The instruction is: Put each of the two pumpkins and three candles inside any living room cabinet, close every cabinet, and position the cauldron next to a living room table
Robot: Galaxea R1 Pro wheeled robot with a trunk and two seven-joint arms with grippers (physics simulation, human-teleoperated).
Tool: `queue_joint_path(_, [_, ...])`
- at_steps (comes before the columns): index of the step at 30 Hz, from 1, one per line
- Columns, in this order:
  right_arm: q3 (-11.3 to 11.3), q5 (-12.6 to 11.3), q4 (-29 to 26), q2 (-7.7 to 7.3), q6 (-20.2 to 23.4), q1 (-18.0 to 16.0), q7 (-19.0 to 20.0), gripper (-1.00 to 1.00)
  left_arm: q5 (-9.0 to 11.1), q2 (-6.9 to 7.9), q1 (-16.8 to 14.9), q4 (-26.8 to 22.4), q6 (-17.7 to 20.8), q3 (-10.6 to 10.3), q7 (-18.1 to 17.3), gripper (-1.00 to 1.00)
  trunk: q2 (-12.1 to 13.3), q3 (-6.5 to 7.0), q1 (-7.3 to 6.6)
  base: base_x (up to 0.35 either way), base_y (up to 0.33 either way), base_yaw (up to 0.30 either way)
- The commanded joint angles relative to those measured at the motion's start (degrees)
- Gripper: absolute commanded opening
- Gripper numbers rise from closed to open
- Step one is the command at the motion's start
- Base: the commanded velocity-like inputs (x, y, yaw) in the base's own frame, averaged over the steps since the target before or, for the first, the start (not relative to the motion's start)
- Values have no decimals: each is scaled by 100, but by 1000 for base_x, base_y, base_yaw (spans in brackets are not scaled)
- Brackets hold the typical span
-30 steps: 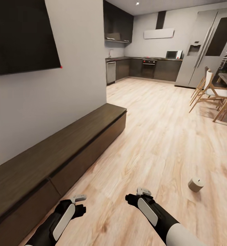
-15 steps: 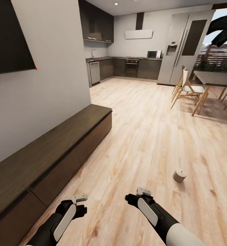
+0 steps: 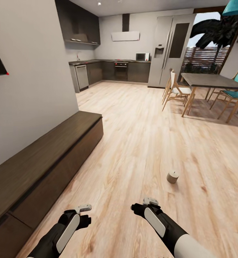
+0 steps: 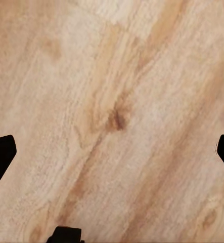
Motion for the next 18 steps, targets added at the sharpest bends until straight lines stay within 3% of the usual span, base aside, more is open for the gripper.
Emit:
queue_joint_path(1, [24, -44, -6, -2, 7, -6, -48, 100, 61, 8, -4, -10, 7, -21, 58, 100, -2, -5, -1, 0, 0, -282])
queue_joint_path(18, [24, -44, -6, -2, 7, -6, -45, 100, 61, 8, -2, -10, -2, -27, 70, 100, -2, -35, -1, 22, -7, -277])
